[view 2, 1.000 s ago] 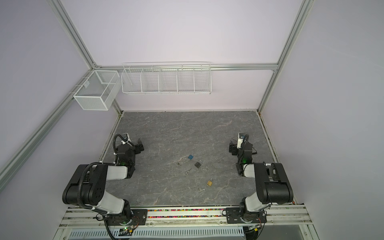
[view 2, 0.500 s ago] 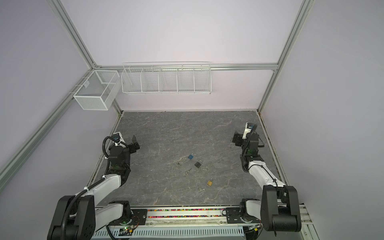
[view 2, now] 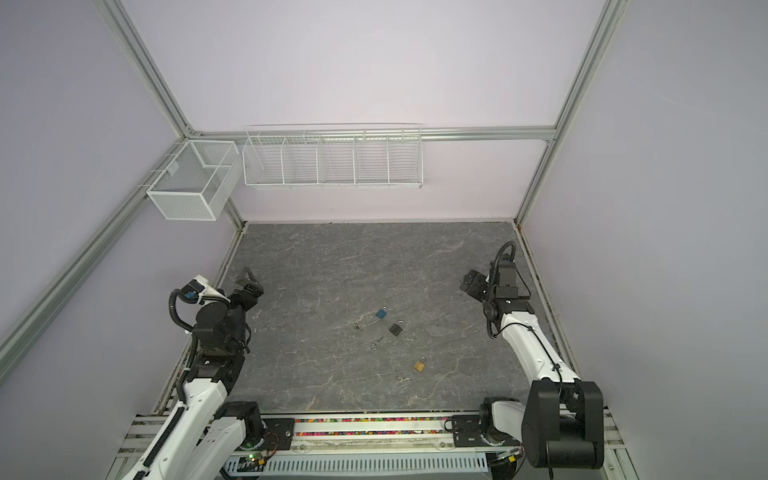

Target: Unlock with the key

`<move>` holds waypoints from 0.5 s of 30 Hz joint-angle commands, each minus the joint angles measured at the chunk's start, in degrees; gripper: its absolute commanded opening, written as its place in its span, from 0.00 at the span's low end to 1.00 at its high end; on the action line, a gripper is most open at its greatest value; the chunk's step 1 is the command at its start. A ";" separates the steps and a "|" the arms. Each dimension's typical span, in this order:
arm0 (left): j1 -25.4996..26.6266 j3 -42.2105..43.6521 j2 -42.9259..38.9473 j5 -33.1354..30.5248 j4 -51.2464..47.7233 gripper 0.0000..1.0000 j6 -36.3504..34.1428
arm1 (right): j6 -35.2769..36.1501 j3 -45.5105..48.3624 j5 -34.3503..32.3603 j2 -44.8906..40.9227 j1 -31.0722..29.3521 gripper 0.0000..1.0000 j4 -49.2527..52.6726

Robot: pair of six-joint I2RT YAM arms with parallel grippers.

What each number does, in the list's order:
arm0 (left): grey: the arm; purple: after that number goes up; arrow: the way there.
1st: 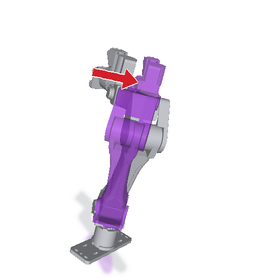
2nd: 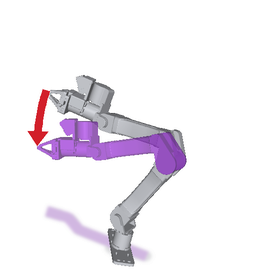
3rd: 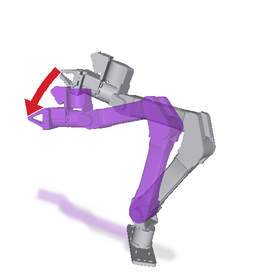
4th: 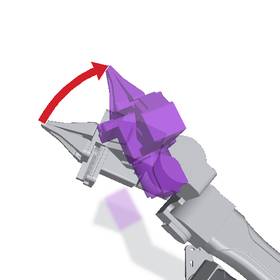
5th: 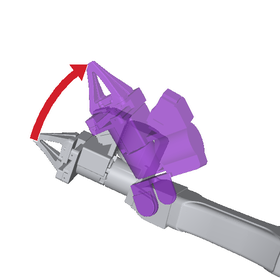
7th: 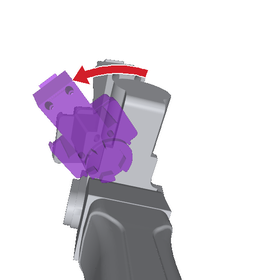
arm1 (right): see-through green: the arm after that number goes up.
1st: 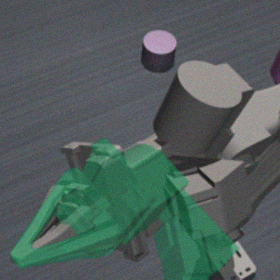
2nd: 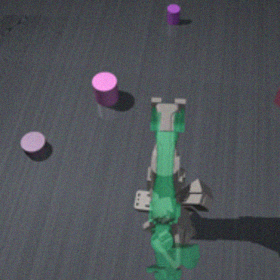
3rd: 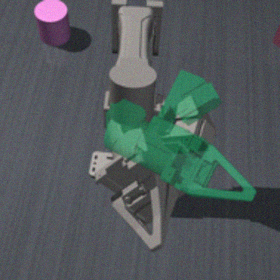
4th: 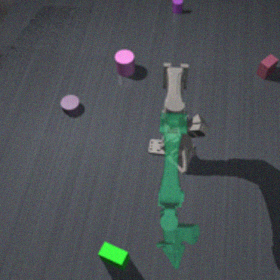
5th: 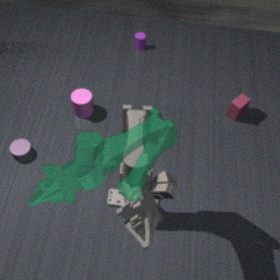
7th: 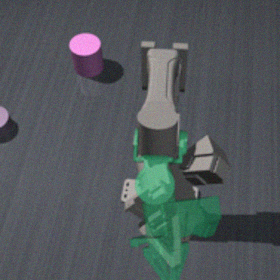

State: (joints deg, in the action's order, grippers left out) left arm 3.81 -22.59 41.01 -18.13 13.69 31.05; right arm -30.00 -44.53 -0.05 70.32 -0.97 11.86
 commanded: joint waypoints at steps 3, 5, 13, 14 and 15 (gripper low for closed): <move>0.09 -3.21 -0.05 11.65 -10.61 0.99 3.45 | 1.49 -4.31 4.14 0.43 -6.45 0.88 9.20; 0.52 -4.69 0.57 15.72 -13.88 1.00 3.73 | 2.57 -4.71 5.45 0.69 -9.03 0.88 10.13; 12.74 -11.75 4.65 15.97 -29.49 0.91 4.52 | 4.08 -5.48 3.96 -0.25 -20.38 0.88 16.77; 14.54 -12.23 5.43 15.61 -30.35 0.89 5.15 | 3.60 -5.30 3.72 -0.44 -21.66 0.88 17.06; 16.77 -12.86 6.64 15.03 -31.41 0.87 5.90 | 2.93 -4.90 3.31 -0.66 -23.23 0.88 17.36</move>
State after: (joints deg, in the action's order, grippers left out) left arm 16.97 -33.47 45.69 -3.31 -10.24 35.22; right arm -26.83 -49.12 3.75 70.52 -21.34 25.85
